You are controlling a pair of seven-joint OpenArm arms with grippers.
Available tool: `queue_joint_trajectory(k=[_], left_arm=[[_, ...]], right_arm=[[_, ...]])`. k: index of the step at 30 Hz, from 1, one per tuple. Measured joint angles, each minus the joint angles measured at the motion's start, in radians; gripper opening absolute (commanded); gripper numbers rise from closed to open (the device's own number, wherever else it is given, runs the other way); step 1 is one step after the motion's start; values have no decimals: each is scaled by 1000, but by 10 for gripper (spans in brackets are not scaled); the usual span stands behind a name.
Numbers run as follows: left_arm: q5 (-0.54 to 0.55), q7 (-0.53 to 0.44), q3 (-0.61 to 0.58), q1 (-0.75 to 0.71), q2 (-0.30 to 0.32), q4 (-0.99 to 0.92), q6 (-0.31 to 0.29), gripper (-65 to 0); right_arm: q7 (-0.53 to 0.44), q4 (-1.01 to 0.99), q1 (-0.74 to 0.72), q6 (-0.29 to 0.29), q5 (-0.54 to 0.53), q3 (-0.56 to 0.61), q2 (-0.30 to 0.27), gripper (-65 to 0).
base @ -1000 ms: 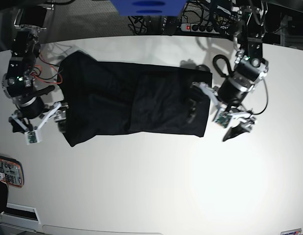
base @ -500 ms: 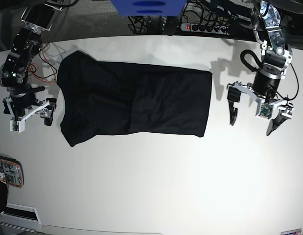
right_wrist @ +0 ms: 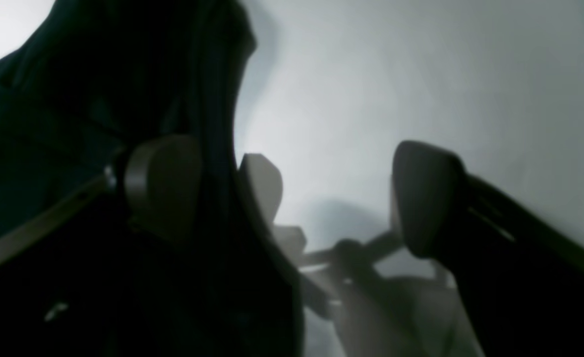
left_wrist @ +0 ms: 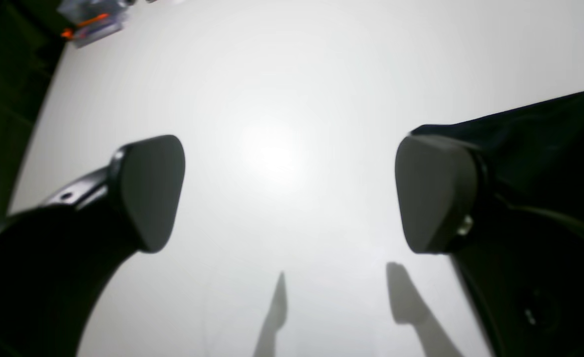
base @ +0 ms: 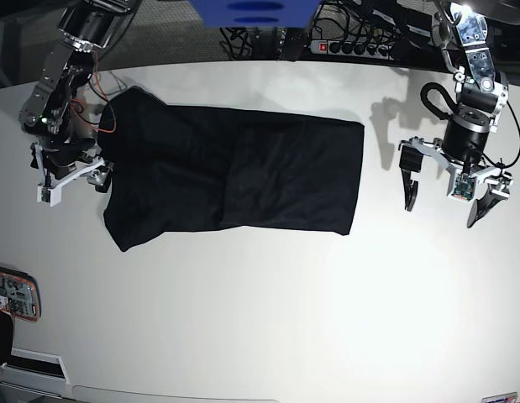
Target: Fold the T-shirt properly
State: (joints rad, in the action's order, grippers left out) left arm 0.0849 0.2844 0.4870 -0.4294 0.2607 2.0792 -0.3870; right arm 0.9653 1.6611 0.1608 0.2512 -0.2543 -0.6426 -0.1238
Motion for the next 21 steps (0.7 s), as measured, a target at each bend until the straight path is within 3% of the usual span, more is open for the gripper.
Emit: queue_joint_trajectory(k=[8,21], left_arm=[[1,0,-5,3,-3,-1,-5,0],[0,0,-4,2,-3,-1,-3,0]], right_arm=[[0,-1,24,0,-1,7,49,-75],[-20,-5,33,0,0,127,124,-75]])
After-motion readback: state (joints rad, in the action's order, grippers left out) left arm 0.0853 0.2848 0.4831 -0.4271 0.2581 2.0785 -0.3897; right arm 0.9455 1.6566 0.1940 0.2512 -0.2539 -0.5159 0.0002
